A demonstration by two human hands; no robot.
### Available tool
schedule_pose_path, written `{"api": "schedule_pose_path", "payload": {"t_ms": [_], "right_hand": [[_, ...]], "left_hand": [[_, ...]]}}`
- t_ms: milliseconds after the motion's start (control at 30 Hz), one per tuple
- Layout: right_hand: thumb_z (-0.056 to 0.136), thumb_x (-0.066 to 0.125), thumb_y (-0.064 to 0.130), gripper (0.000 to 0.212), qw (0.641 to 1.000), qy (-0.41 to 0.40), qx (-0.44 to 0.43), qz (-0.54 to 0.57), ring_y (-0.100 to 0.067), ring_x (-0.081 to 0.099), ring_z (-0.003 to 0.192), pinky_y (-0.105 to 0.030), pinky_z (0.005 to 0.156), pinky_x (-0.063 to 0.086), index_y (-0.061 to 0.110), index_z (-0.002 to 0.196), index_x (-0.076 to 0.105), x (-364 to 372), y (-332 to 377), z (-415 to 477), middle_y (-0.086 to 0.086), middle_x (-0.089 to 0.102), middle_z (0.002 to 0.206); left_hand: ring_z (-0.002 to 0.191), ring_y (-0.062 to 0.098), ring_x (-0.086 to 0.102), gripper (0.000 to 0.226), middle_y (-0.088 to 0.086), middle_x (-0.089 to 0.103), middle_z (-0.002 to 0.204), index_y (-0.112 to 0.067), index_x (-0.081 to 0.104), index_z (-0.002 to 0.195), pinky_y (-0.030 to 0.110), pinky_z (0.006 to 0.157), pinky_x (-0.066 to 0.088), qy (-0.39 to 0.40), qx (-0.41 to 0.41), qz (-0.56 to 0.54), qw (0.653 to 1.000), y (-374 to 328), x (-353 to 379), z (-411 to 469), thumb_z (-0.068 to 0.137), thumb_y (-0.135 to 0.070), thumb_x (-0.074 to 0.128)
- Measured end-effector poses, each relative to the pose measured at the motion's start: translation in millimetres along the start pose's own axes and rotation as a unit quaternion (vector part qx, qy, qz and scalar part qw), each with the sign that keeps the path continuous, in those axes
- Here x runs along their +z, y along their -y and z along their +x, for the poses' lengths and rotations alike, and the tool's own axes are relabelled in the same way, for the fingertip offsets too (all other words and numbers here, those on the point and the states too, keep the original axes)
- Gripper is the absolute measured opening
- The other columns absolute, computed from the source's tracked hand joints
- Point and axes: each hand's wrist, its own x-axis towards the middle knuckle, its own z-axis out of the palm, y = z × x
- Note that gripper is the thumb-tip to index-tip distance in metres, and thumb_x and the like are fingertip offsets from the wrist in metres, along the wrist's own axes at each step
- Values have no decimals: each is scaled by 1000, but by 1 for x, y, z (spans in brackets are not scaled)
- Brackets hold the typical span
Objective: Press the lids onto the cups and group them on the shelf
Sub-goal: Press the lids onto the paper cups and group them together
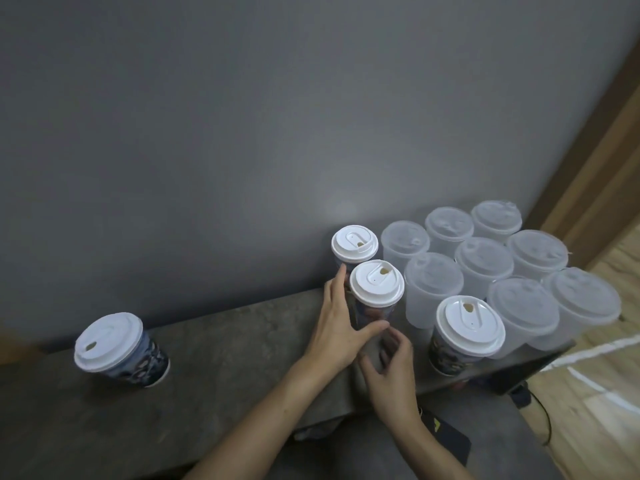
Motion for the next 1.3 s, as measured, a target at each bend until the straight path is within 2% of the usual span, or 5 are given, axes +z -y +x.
{"api": "schedule_pose_path", "payload": {"t_ms": [300,533,667,867,1300], "right_hand": [[91,71,-4,47,993,114,5,23,1,56,118,-7,99,41,16,128,51,35,-1,-18,-4,59,130],[89,57,-15,58,962,237,-116,-72,-9,62,118,-26,106,49,37,115,53,76,19,-27,3,61,123],[90,61,-6,51,932,307,-162,-106,-9,61,121,-36,110,49,33,121,52,94,28,-27,2,59,130],[81,85,44,83,890,398,-178,-132,-5,54,131,-29,111,46,18,147,42,111,34,-24,8,53,145],[79,89,34,67,925,328,-183,-57,-2,63,122,-41,100,55,39,133,50,104,18,-12,19,65,132]], "left_hand": [[94,-2,61,10,-13,70,99,-24,73,98,30,90,49,-82,2,187,979,39,-113,-72,95,-33,68],[127,26,53,39,5,61,129,-14,66,109,44,104,40,-396,-59,287,870,63,-233,-90,84,-41,81],[129,27,50,79,6,48,140,-16,54,136,32,104,38,-367,-199,192,888,92,-250,-99,72,-45,89],[112,-2,56,69,-7,56,124,-20,63,126,9,95,38,-225,-53,88,969,58,-177,-93,67,-40,93],[118,11,63,77,-14,68,123,-25,55,134,22,98,49,-193,-28,-82,977,55,-118,-92,67,-36,91]]}}
